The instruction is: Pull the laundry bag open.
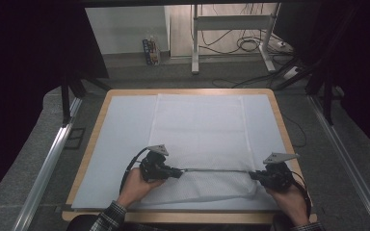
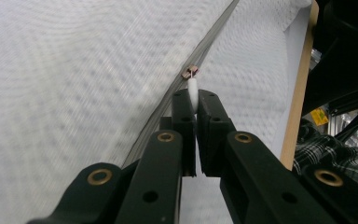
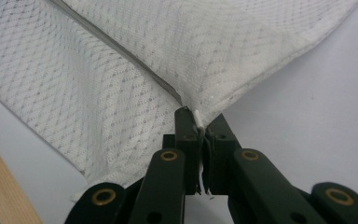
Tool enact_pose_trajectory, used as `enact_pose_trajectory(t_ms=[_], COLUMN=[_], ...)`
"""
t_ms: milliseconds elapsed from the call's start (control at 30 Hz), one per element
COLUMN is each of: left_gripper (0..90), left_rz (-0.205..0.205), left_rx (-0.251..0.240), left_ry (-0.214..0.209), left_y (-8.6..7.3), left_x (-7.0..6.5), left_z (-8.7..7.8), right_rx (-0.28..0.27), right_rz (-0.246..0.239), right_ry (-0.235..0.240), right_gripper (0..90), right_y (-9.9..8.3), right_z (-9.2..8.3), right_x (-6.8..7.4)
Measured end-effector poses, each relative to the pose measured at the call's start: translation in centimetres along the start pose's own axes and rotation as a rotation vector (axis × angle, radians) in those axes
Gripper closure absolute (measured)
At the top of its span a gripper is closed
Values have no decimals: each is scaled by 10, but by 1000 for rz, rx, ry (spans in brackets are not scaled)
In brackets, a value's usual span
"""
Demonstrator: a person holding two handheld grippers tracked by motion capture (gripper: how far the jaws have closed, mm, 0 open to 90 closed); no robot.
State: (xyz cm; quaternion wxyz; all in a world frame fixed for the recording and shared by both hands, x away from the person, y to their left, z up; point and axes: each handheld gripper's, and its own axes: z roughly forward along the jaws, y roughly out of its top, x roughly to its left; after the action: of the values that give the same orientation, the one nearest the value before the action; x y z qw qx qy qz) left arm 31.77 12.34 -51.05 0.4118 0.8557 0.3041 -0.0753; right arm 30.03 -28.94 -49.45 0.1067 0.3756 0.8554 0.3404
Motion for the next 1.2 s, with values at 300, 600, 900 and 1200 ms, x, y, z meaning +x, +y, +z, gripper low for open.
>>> enact_pose_trajectory(t_ms=[300,600,900,1200], left_gripper=[876,876,877,876], left_rz=[-18,-35,-42,-68], left_rx=[-2,-14,-17,-30], left_ry=[24,47,58,85], left_y=[-12,-21,-28,-38], left_x=[2,3,3,7], left_z=[-13,-24,-32,-46], right_rx=[4,5,7,10], right_rz=[-2,-4,-5,-7], right_ry=[-1,2,-2,-6], right_gripper=[851,851,851,851], right_y=[0,0,0,0], right_z=[1,1,1,1], right_x=[1,1,1,1])
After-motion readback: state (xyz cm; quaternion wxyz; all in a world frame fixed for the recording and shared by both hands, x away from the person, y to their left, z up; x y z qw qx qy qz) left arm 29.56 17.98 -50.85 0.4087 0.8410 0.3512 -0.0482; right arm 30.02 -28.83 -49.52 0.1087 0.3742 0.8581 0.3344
